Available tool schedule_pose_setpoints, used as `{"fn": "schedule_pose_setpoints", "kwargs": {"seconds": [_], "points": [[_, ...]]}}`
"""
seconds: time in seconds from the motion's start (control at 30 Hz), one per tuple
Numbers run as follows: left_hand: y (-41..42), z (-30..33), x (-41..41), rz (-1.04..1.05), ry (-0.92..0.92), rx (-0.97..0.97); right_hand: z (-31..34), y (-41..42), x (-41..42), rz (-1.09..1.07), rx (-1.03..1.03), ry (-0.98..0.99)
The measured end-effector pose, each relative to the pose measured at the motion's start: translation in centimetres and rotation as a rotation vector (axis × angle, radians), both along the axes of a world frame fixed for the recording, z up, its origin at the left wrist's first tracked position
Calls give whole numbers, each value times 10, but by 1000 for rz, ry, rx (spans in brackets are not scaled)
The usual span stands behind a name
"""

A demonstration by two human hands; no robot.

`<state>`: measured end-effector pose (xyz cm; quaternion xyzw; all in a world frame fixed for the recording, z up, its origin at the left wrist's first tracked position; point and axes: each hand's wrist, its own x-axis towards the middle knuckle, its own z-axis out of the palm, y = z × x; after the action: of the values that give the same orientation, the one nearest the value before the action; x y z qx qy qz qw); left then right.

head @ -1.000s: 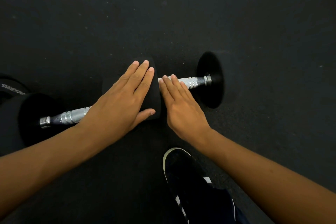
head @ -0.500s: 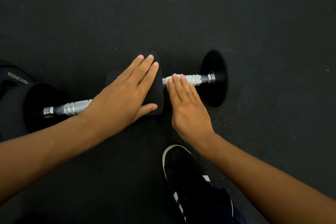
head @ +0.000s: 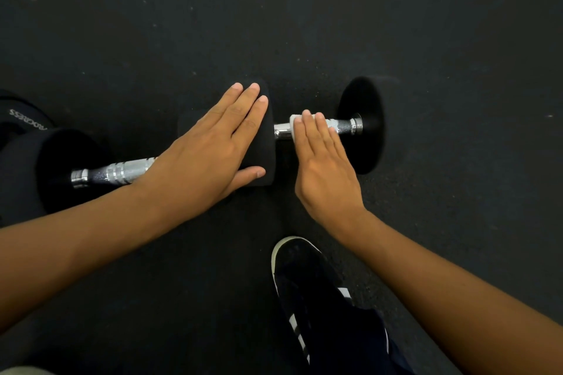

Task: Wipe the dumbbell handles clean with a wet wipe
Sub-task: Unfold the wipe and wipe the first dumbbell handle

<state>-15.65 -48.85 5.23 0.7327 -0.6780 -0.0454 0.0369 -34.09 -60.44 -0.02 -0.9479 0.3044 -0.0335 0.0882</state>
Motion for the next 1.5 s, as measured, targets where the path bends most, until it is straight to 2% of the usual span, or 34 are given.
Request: {"fn": "schedule_pose_setpoints", "kwargs": {"seconds": [0.1,0.23,0.37,0.5,0.67,0.73,0.87,1.0,1.1,1.2,1.33,1.43,1.5], "points": [[0,0,0,-9,-13,-9,3,-5,15,-10,20,13],[0,1,0,-9,-13,-15,3,7,14,104,25,-15],[1,2,0,-2,-21,-17,-1,3,-1,18,17,-91],[0,2,-1,7,-21,-18,2,-17,20,-63,56,-91],[-1,0,0,-12,-46,-20,-2,-15,28,138,91,-48],[0,0,0,-13,-47,-24,-6,-8,15,151,58,-61],[1,-2,-1,-9,-31,-34,-10,-7,-1,62,32,-107],[0,-2,0,-5,-25,-34,3,-19,28,-44,50,-61],[-2,-2,1,-13,-35,-30,8,-19,37,67,116,-46],[-1,-3,0,-13,-37,-23,3,-10,16,154,74,-23],[1,-2,-3,-2,-21,-32,-5,-5,-7,47,21,-72],[0,-1,-3,-2,-20,-30,1,-16,10,-45,9,-84],[0,-1,-2,-2,-2,-21,10,-26,28,-32,66,-66]]}}
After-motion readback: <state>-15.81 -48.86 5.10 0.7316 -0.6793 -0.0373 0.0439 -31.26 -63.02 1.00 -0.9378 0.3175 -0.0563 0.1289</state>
